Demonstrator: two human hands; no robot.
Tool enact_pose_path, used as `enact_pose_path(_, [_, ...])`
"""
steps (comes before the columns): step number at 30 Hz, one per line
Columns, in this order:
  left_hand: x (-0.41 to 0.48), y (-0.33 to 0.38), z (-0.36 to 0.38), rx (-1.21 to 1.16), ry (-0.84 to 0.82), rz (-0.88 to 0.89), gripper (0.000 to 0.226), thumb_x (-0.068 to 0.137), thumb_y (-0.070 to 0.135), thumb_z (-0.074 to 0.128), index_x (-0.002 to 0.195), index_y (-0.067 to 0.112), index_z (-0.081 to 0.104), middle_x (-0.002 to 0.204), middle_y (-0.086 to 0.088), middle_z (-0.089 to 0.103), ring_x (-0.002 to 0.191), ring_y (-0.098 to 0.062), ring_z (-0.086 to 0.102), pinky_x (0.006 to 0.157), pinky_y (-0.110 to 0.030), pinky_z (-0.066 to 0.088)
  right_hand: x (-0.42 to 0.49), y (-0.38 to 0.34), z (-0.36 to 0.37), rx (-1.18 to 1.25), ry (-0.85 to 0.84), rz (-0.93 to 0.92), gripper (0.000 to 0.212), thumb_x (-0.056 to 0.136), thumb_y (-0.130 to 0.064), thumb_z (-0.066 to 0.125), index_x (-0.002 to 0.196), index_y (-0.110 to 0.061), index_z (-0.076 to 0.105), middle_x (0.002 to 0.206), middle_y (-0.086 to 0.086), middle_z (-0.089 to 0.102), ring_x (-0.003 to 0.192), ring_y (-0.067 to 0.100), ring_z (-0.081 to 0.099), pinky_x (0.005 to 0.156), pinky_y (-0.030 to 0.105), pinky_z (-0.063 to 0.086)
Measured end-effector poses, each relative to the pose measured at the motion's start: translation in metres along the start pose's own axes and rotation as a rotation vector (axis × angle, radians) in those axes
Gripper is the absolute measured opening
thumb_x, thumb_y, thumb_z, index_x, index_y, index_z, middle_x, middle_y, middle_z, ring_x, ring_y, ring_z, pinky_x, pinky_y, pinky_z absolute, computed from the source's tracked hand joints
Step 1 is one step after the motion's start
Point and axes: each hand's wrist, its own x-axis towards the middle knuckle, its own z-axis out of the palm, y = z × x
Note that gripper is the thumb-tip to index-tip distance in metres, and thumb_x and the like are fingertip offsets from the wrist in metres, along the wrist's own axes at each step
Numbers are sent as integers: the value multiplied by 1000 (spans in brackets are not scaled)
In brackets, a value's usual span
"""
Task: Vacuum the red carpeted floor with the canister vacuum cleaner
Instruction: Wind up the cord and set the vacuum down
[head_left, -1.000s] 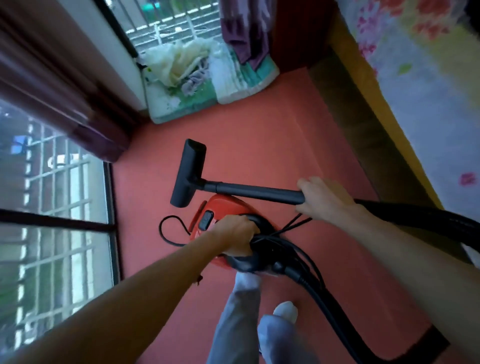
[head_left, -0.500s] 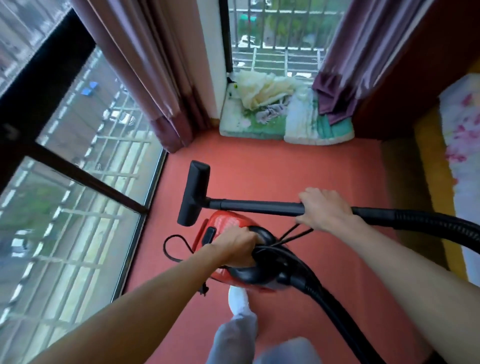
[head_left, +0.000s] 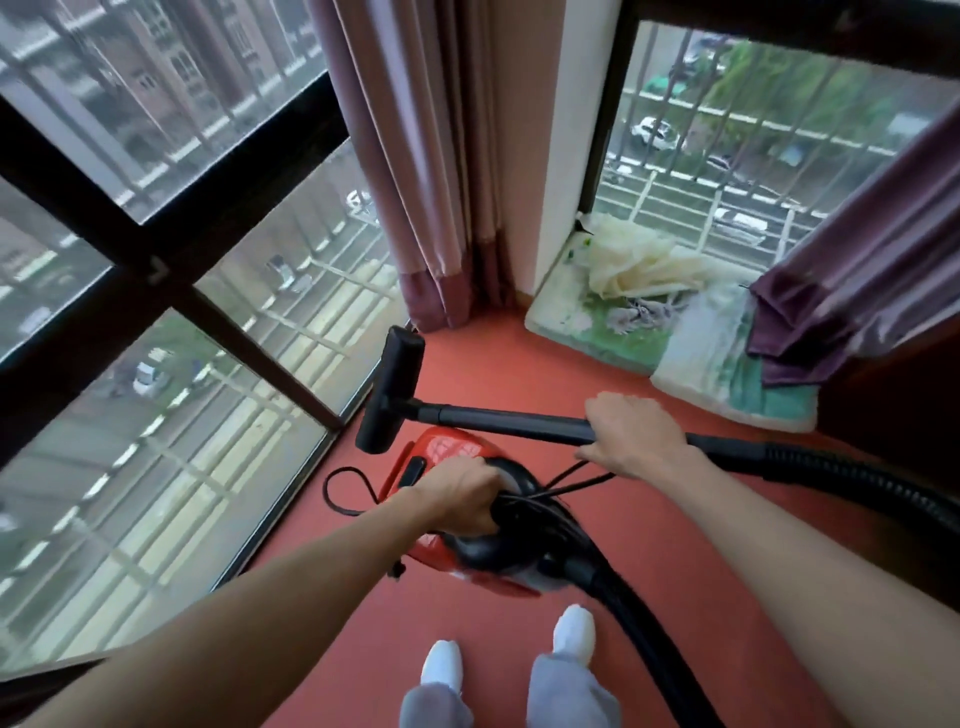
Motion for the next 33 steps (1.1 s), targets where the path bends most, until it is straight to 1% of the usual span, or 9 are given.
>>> enact_pose_path(2, [15, -4, -15, -13, 1, -87, 3, 78, 25, 62, 77, 22, 61, 77, -5, 67, 76, -31, 66, 62, -33, 49, 24, 11, -15, -25, 26, -81, 39, 87, -43, 65, 107, -14, 50, 109, 5, 61, 99, 30, 63, 71, 36, 41])
enact_pose_path(5, [39, -15, -32, -66, 24, -189, 19, 77, 25, 61, 65, 22, 47, 64, 3, 50, 74, -32, 63, 61, -34, 48, 67, 26, -35, -62, 44, -172, 36, 86, -41, 66, 99, -16, 43, 107, 6, 61, 96, 29, 63, 69, 36, 43])
enact_pose_path(7, [57, -30, -36, -74, 39, -247, 18, 74, 31, 60, 70, 15, 53, 66, -2, 55, 70, -33, 62, 58, -34, 48, 96, 30, -51, -83, 35, -221, 37, 85, -39, 67, 93, -17, 39, 106, 6, 61, 94, 29, 62, 66, 34, 40])
enact_pose_path(9, [75, -49, -36, -107, 41, -281, 25, 72, 35, 58, 85, 14, 63, 76, -5, 65, 73, -32, 64, 56, -34, 48, 129, 29, -64, -126, 26, -266, 34, 86, -39, 67, 95, -17, 42, 107, 6, 61, 95, 28, 62, 65, 33, 37])
enact_pose_path(12, [105, -81, -43, -214, 64, -308, 26, 72, 33, 59, 93, 19, 65, 82, -4, 68, 76, -30, 65, 60, -37, 52, 190, 20, -79, -239, 9, -353, 37, 86, -40, 68, 107, -14, 53, 110, 7, 64, 100, 29, 64, 68, 33, 36])
enact_pose_path(19, [195, -186, -58, -418, 25, -407, 13, 76, 28, 62, 81, 16, 58, 97, -13, 70, 91, -37, 64, 69, -38, 48, 355, -14, -94, -393, -63, -438, 31, 89, -26, 65, 115, -12, 57, 116, 7, 65, 103, 29, 66, 72, 36, 43])
enact_pose_path(22, [227, -225, -60, -468, 25, -462, 25, 79, 31, 62, 96, 13, 65, 103, -16, 70, 97, -37, 64, 74, -38, 48, 421, -26, -95, -417, -65, -495, 27, 93, -19, 59, 119, -11, 56, 119, 7, 64, 107, 30, 65, 79, 38, 48])
enact_pose_path(25, [255, -262, -54, -501, 57, -471, 28, 79, 37, 62, 99, 17, 63, 107, -10, 70, 103, -33, 61, 75, -37, 47, 481, -40, -94, -460, -56, -554, 26, 97, -14, 49, 122, -10, 56, 123, 10, 62, 110, 30, 64, 84, 38, 48])
enact_pose_path(33, [351, -355, -20, -664, 167, -654, 21, 78, 36, 56, 91, 21, 61, 98, -7, 71, 95, -33, 65, 74, -38, 52, 640, -77, -54, -525, -27, -713, 31, 98, -9, 44, 125, -9, 59, 131, 12, 54, 112, 33, 62, 80, 39, 50])
